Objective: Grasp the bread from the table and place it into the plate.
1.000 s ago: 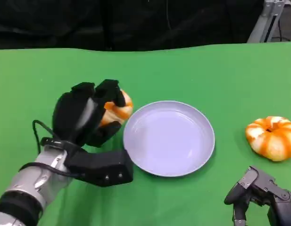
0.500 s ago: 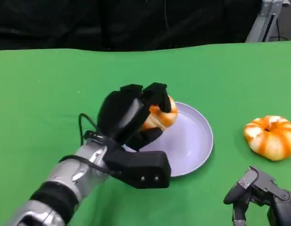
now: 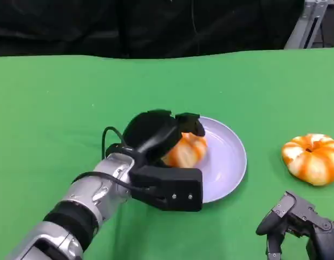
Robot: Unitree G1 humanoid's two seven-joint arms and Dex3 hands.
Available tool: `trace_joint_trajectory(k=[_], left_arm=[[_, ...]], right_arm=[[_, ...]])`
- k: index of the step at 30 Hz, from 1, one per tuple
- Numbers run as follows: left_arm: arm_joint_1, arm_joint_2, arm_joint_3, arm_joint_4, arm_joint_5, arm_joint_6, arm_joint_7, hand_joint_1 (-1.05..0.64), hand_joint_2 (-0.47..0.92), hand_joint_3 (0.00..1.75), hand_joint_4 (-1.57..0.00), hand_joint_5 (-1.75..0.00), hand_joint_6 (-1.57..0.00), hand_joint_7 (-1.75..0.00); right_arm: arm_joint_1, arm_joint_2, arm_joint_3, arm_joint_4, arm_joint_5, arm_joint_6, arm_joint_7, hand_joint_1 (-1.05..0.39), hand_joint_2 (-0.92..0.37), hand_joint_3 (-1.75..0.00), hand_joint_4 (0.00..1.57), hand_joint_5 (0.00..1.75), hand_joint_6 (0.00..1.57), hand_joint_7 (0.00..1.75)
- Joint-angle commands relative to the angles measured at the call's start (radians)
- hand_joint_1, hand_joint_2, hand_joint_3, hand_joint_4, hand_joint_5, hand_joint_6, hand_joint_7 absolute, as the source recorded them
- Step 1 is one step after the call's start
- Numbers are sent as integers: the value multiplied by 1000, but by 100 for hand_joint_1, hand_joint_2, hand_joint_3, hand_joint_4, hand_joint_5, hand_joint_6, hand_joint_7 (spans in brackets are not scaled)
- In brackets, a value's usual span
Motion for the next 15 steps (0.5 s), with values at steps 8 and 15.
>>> trace_joint_trajectory(k=[8,15], left_arm=[[35,78,12,-162,-51,27,-231,-97,92,51,0,0,-1,-8],[146,154,69,-337,-128,8,-307,-92,92,50,-5,-3,-6,-10]], right_arm=[[5,-9,-6,-8,-1,-1,-3,2,-40,-143,82,175,67,155],[3,-8,-8,-4,9,-6,-1,4,-41,-143,81,175,67,154]])
